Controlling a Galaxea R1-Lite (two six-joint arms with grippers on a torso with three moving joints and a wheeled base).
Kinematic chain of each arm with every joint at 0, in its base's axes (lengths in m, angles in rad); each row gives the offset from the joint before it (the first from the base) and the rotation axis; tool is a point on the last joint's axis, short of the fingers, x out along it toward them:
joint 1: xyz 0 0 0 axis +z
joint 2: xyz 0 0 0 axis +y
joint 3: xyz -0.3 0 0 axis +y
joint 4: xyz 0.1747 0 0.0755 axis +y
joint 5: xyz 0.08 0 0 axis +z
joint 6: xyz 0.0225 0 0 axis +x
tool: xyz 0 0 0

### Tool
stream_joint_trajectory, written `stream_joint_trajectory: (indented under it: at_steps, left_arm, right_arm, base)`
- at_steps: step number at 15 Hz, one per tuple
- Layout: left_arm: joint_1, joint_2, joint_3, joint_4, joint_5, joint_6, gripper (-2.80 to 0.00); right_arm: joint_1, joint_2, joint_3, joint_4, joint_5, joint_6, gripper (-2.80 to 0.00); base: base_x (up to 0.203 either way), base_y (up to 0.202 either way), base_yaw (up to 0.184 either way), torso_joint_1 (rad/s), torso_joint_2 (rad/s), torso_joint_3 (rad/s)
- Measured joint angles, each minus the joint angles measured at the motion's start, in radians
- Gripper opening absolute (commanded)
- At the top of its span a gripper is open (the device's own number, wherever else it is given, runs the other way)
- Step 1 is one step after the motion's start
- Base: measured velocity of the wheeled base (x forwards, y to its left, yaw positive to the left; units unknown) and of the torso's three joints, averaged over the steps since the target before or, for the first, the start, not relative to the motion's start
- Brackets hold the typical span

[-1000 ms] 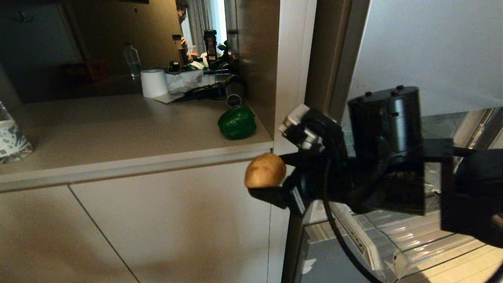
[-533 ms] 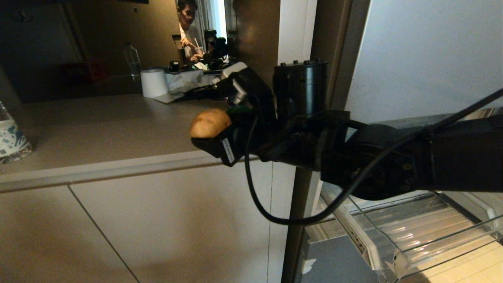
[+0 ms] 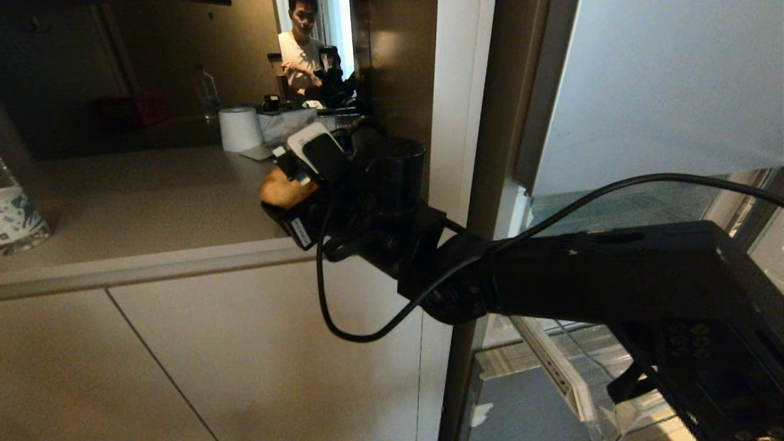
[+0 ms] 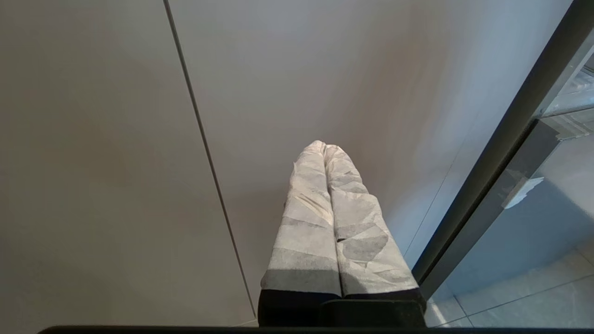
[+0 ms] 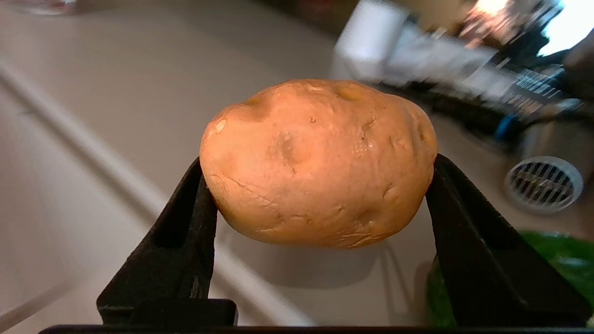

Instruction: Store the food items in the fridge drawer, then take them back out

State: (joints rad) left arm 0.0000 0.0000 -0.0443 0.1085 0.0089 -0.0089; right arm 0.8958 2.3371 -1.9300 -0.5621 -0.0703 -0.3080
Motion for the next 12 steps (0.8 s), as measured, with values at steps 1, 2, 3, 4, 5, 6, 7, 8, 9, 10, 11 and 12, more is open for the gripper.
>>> stream_joint_trajectory:
  at_steps: [1, 2, 3, 4, 5, 6, 7, 8, 9, 10, 11, 12]
  left_arm:
    - [0.000, 0.000, 0.000, 0.000, 0.000, 0.000, -2.80]
    - [0.000, 0.000, 0.000, 0.000, 0.000, 0.000, -2.80]
    - [0.000, 0.000, 0.000, 0.000, 0.000, 0.000, -2.80]
    - [0.000, 0.000, 0.000, 0.000, 0.000, 0.000, -2.80]
    - [0.000, 0.000, 0.000, 0.000, 0.000, 0.000, -2.80]
    - [0.000, 0.000, 0.000, 0.000, 0.000, 0.000, -2.80]
    - [0.000, 0.000, 0.000, 0.000, 0.000, 0.000, -2.80]
    - [0.000, 0.000, 0.000, 0.000, 0.000, 0.000, -2.80]
    - [0.000, 0.000, 0.000, 0.000, 0.000, 0.000, -2.80]
    - [0.000, 0.000, 0.000, 0.000, 0.000, 0.000, -2.80]
    - [0.000, 0.000, 0.000, 0.000, 0.000, 0.000, -2.80]
    - [0.000, 0.000, 0.000, 0.000, 0.000, 0.000, -2.80]
  right_arm:
    - [0.000, 0.016, -0.002, -0.025, -0.008, -0.013, -2.80]
    - [0.000, 0.028, -0.003, -0.032, -0.013, -0.021, -2.80]
    - [-0.002, 0.040, -0.003, -0.038, -0.021, -0.035, -2.80]
    - [-0.004, 0.050, -0.005, -0.048, -0.030, -0.043, -2.80]
    - [-0.007, 0.059, -0.005, -0.056, -0.034, -0.050, -2.80]
    - [-0.011, 0.069, -0.005, -0.066, -0.035, -0.059, -2.80]
    - [-0.016, 0.078, -0.005, -0.082, -0.037, -0.070, -2.80]
    - [-0.021, 0.087, -0.005, -0.094, -0.037, -0.077, -2.80]
    - [-0.027, 0.094, -0.005, -0.102, -0.037, -0.082, -2.80]
    - [-0.033, 0.100, -0.005, -0.117, -0.042, -0.086, -2.80]
    - [-0.036, 0.103, -0.006, -0.129, -0.049, -0.097, -2.80]
    - [-0.038, 0.106, -0.006, -0.134, -0.052, -0.104, -2.80]
  base:
    - [0.000, 0.000, 0.000, 0.000, 0.00, 0.000]
    - [0.000, 0.000, 0.000, 0.000, 0.00, 0.000]
    - [0.000, 0.000, 0.000, 0.000, 0.00, 0.000]
    - [0.000, 0.000, 0.000, 0.000, 0.00, 0.000]
    - [0.000, 0.000, 0.000, 0.000, 0.00, 0.000]
    - [0.000, 0.000, 0.000, 0.000, 0.00, 0.000]
    - [0.000, 0.000, 0.000, 0.000, 0.00, 0.000]
    - [0.000, 0.000, 0.000, 0.000, 0.00, 0.000]
    - [0.000, 0.000, 0.000, 0.000, 0.00, 0.000]
    - [0.000, 0.000, 0.000, 0.000, 0.00, 0.000]
    - [0.000, 0.000, 0.000, 0.000, 0.00, 0.000]
    - [0.000, 0.000, 0.000, 0.000, 0.00, 0.000]
